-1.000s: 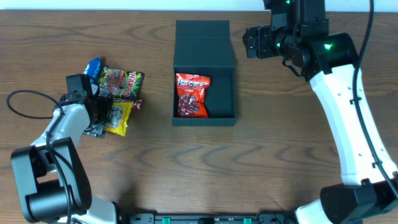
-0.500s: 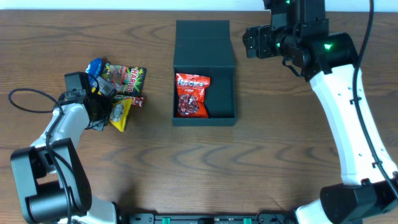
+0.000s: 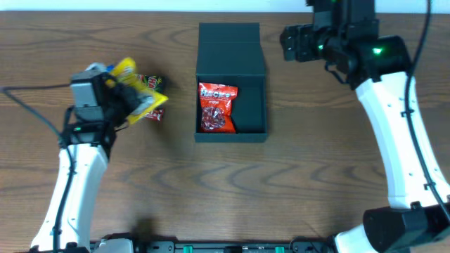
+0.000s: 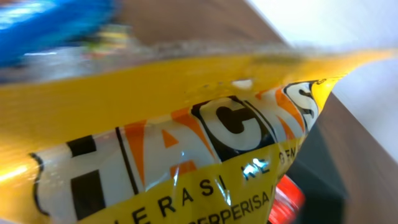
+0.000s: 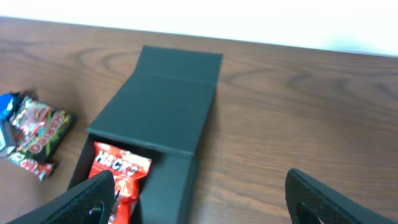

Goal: Pack container
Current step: 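Place the yellow bag into the box beside the red bag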

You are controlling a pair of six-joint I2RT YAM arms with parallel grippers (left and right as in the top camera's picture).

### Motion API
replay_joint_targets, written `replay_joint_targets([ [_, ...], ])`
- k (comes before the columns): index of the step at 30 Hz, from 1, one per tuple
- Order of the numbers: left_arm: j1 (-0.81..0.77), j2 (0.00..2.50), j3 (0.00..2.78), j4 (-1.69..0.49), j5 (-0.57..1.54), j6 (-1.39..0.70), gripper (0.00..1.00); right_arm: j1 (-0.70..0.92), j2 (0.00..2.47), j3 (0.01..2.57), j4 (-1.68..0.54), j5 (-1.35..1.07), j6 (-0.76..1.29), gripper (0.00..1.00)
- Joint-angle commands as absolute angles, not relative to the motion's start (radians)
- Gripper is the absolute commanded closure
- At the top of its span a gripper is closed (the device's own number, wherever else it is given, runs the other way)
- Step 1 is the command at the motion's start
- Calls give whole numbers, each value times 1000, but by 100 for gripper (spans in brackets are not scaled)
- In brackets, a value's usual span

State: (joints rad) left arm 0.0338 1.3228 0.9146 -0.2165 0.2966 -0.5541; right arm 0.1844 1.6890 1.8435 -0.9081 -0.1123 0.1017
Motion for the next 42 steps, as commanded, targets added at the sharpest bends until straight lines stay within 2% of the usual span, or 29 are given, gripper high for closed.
replay_joint_targets([
  [1,-64,1347,915,-154,463,-458,94,123,1625,1885,-905,-118,99,12],
  [4,-163,1395,924,-80,509,-434,94,73,1587,1885,-914,-145,94,12],
  [7,-270,1465,996,-100,485,-387,94,26,1560,1885,-944,-173,88,12],
  [14,-429,1724,1343,-355,376,-321,94,-41,1546,1884,-1060,-192,60,12],
  [21,-517,1979,1691,-649,336,-406,94,-66,1546,1884,-1114,-192,57,12],
  [29,-538,2085,1716,-684,315,-559,94,-66,1546,1884,-1126,-192,46,9],
  [39,-537,2125,1716,-685,367,-566,94,-66,1546,1884,-1134,-191,28,7],
  [40,-537,2126,1716,-690,364,-575,91,-66,1546,1884,-1134,-191,28,6],
  [41,-537,2126,1716,-696,359,-587,81,-66,1546,1884,-1134,-191,28,6],
  [42,-537,2126,1716,-699,360,-588,61,-66,1546,1884,-1134,-191,28,6],
])
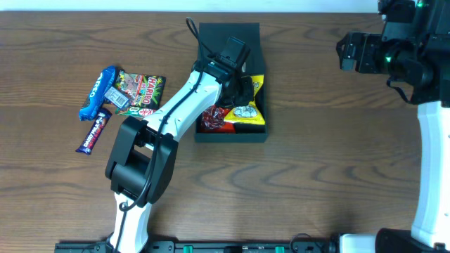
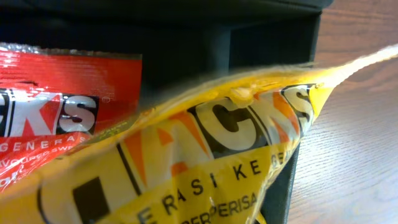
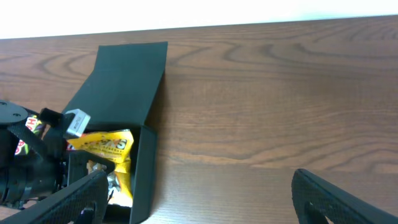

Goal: Pack container

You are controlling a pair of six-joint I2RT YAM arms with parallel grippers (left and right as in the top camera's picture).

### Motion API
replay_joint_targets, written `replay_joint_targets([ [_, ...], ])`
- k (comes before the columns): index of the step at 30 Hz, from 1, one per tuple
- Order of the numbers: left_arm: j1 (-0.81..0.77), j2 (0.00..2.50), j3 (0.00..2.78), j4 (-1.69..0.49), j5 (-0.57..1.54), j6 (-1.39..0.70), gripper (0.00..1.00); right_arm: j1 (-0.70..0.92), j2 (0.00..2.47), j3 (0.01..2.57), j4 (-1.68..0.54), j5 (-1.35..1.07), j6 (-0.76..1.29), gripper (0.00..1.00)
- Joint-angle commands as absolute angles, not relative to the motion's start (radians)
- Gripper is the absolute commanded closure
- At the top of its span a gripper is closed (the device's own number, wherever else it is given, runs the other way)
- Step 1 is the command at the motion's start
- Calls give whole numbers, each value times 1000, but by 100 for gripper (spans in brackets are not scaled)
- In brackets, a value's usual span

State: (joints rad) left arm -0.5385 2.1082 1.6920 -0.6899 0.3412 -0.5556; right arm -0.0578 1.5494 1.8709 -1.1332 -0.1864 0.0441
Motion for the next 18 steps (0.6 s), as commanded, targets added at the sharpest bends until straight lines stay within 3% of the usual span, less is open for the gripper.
replay_joint_targets([
  [1,-537,2126,1716,-701,360,-587,43,-66,1546,1884,-1134,-191,28,6],
  [5,-527,2124,1727,-702,369,-574,21,-66,1546,1884,-1134,-191,28,5],
  [7,-517,2124,1755,-723,382,-550,21,-66,1546,1884,-1134,-192,28,5],
  [10,-502,2124,1843,-803,377,-505,31,-66,1546,1884,-1138,-191,28,6],
  [12,-492,2122,1916,-881,327,-500,44,-66,1547,1883,-1143,-192,28,28],
  [13,-485,2117,1955,-931,268,-501,62,-66,1547,1883,-1148,-192,28,55],
  [14,-475,2110,1984,-971,212,-501,75,-65,1547,1882,-1155,-199,28,76],
  [15,-461,2101,2010,-1003,167,-501,94,-64,1547,1881,-1161,-220,28,94],
  [16,-441,2093,2027,-1023,145,-501,94,-64,1547,1877,-1165,-252,28,99],
  [18,-386,2069,2033,-1029,147,-501,94,-54,1547,1855,-1162,-334,19,98],
])
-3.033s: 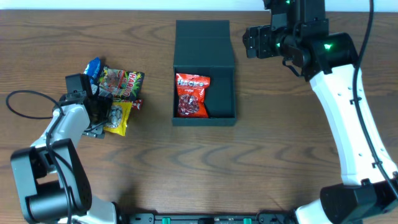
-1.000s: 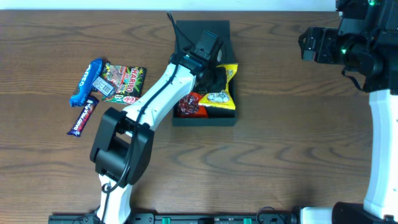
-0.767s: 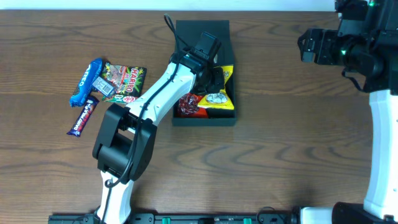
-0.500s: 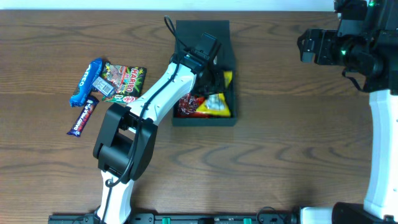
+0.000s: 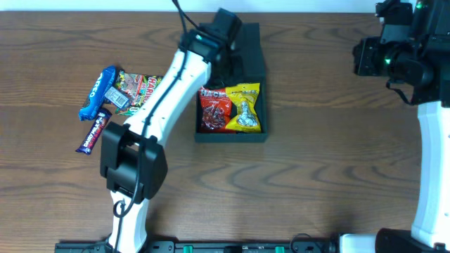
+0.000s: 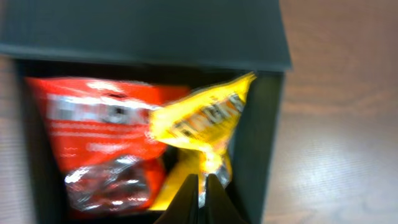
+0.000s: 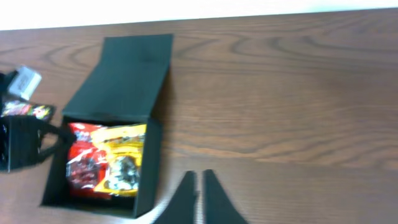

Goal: Pack container

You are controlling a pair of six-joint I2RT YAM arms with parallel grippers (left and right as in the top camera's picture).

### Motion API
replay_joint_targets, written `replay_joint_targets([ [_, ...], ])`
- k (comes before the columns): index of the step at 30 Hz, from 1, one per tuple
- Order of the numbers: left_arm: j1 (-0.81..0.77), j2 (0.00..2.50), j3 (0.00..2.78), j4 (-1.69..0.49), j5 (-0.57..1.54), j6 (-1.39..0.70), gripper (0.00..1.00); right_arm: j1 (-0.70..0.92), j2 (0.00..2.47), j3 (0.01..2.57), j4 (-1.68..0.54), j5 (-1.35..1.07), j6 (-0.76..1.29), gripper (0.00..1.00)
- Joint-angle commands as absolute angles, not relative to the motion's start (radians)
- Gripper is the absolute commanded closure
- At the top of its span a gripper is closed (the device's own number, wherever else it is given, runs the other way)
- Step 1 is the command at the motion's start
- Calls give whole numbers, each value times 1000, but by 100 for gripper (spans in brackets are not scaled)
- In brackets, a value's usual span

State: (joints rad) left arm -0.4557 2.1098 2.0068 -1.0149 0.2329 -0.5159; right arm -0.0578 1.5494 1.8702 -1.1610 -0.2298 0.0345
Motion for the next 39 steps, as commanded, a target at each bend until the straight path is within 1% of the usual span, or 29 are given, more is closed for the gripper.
replay_joint_targets([
  [1,-359,2061,2033,-1029,147,-501,94,-44,1550,1843,-1160,-362,6,98],
  [4,-258,2048,2033,-1028,174,-501,94,19,1567,1782,-1132,-402,-5,99],
  [7,-178,2048,2033,-1029,215,-501,94,123,1598,1688,-1038,-409,0,98],
  [11,-110,2048,2033,-1037,237,-493,94,265,1683,1590,-899,-404,7,99],
  [15,-82,2048,2033,-1043,237,-466,94,340,1807,1571,-838,-326,81,99],
  [20,-76,2048,2033,-1041,228,-416,94,382,1959,1571,-828,-341,101,98],
  [26,-76,2048,2033,-1038,225,-388,94,405,2073,1572,-798,-302,157,99],
  [35,-77,2048,2032,-1035,224,-366,94,418,2129,1571,-761,-274,157,98],
  [39,-77,2048,2032,-1035,225,-358,94,449,2129,1571,-740,-183,157,98],
])
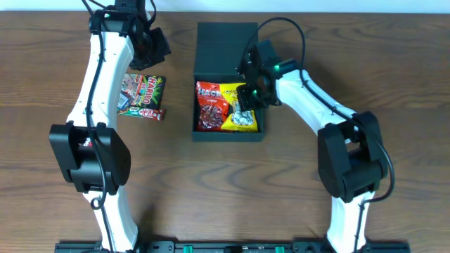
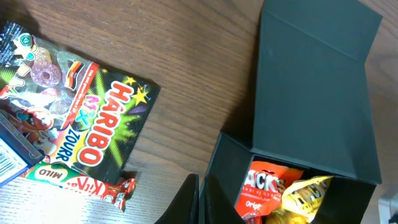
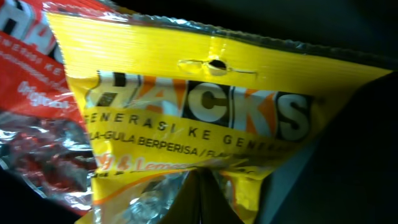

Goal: Pack container

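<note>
The dark box [image 1: 229, 134] stands open, its lid [image 2: 316, 79] folded back. Inside lie a red Hacks bag [image 1: 208, 107] on the left and a yellow Hacks bag [image 1: 238, 111] on the right. My right gripper [image 1: 248, 96] is down in the box, shut, its tips [image 3: 199, 196] pressed against the yellow bag [image 3: 186, 118]; nothing shows between the fingers. My left gripper [image 1: 153, 44] hovers at the far left of the table, shut and empty [image 2: 198, 199], above the wood between the loose snacks and the box.
A Haribo bag [image 1: 144, 91] and a red KitKat bar [image 1: 145, 112] lie left of the box. A blue packet [image 2: 11, 155] pokes out under the Haribo bag [image 2: 93, 134]. The left arm crosses the table's left side.
My left gripper has gone from above the box's lid to the far left, over the snacks. My right gripper has come from the far right down into the box, onto the yellow bag.
My left gripper held the yellow Hacks bag left of the box, with only the red bag inside. Then it had the yellow bag in the box. Then the bag lay beside the red one, released. Now the left has withdrawn and the right presses on the yellow bag.
</note>
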You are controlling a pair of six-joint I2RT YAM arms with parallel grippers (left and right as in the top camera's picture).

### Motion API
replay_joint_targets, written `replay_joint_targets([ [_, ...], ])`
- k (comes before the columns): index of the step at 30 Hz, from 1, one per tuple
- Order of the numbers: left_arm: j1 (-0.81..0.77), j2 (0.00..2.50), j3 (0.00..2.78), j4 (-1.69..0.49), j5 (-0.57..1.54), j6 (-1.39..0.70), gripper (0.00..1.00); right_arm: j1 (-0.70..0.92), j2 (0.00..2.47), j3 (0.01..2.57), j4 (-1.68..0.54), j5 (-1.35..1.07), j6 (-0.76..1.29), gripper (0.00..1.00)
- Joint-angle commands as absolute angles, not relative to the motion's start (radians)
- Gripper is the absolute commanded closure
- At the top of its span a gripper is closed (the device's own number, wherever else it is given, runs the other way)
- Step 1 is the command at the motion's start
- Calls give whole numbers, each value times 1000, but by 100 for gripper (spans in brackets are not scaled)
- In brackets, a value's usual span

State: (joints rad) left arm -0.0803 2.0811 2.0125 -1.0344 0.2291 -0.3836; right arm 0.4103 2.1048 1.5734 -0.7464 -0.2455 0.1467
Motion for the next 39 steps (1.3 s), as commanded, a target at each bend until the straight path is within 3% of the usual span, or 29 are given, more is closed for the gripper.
replay_joint_targets([
  [1,-77,2048,2032,-1035,225,-358,94,458,2129,1571,-742,-155,157,99],
  [12,-77,2054,2023,-1044,221,-320,94,477,1999,1687,-823,-126,184,99],
  [17,-80,2060,1880,-973,281,-331,94,477,1952,1695,-777,-129,179,99],
  [26,-89,2060,1564,-772,513,-385,94,504,2063,1694,-776,-185,178,99],
  [39,-169,2060,1504,-724,524,-401,94,508,2202,1694,-826,-187,178,98],
])
